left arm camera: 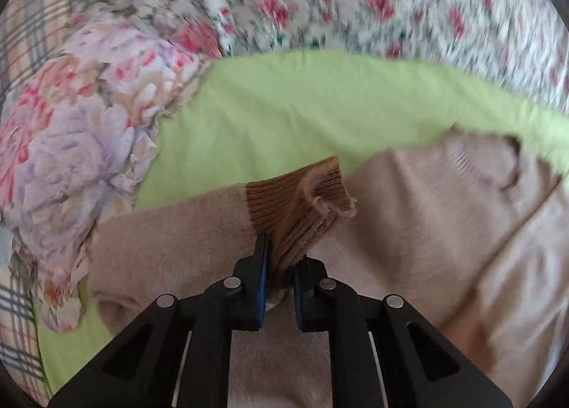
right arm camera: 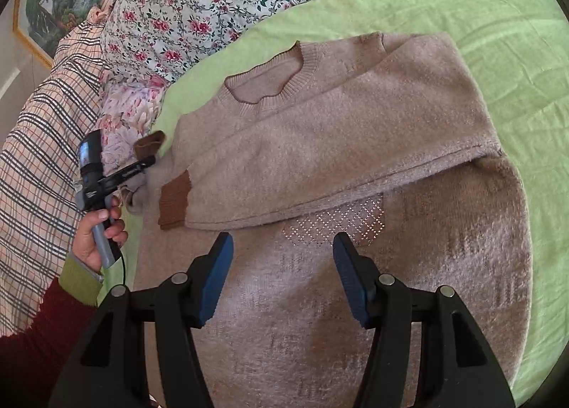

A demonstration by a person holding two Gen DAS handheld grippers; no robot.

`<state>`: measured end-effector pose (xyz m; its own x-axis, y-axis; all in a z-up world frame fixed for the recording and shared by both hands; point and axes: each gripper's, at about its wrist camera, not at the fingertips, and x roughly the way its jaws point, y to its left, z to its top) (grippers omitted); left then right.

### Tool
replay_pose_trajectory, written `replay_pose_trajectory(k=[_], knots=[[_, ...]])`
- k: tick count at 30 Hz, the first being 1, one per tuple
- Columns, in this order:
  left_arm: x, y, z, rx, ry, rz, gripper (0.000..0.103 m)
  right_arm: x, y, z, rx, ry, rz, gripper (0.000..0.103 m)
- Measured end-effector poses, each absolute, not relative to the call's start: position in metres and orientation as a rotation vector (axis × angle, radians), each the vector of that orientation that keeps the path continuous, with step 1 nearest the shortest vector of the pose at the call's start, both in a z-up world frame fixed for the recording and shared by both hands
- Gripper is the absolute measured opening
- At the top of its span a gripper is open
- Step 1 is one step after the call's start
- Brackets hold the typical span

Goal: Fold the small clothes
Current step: 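Lift the second sleeve and lay it across the body with the left tool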

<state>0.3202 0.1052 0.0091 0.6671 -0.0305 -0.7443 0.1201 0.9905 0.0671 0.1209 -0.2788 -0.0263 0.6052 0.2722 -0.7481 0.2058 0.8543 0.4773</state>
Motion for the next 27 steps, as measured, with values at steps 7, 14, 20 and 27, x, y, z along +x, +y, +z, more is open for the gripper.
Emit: replay_pose_trajectory(k=[7, 14, 20, 27], knots=[[0.258, 0.063, 0.055, -0.047, 0.740, -0.272, 0.009, 0.107, -0.283, -0.024, 0.593, 0.914, 0.035, 0.060], [0.240, -0.026, 0.069, -0.005, 0.698, -0.399, 0.009, 0.093, -0.300, -0.021, 0.613, 0.895, -0.006, 0.060], [0.252, -0.037, 0.056, -0.026, 0.725, -0.351, 0.009, 0.084, -0.309, -0.025, 0.614, 0.901, -0.026, 0.060], [0.250, -0.002, 0.071, -0.075, 0.657, -0.306, 0.008, 0.087, -0.309, -0.029, 0.631, 0.903, -0.014, 0.060]])
